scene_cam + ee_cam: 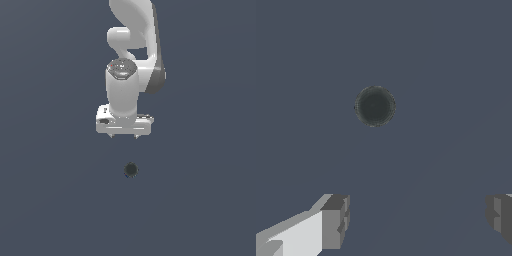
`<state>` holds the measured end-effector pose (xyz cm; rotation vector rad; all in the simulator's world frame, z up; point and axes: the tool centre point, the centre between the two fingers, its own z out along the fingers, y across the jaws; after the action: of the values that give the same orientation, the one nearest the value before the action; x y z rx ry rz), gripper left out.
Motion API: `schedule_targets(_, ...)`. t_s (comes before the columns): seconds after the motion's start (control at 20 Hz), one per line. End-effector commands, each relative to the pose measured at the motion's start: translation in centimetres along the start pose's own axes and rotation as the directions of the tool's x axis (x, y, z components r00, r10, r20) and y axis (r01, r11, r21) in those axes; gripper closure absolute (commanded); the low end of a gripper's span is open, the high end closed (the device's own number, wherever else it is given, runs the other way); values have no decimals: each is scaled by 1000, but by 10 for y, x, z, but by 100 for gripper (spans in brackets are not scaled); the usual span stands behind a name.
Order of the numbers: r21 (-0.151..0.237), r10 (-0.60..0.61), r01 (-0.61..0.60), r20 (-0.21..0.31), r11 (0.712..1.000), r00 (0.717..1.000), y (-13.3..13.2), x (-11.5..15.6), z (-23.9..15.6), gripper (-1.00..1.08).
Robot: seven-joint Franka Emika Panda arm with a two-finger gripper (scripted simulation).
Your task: Pick up the object and move it to a goal position.
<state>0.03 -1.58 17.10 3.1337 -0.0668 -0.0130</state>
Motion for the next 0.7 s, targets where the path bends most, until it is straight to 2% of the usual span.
schedule_targets(0.0,0,0,0,0,1000,1000,0,0,0,-92)
schedule_targets(0.4,22,-49,50,-16,999,999,-27,6,-8,-92)
schedule_targets(0.65,22,-49,49,-16,999,999,-27,5,-8,-92)
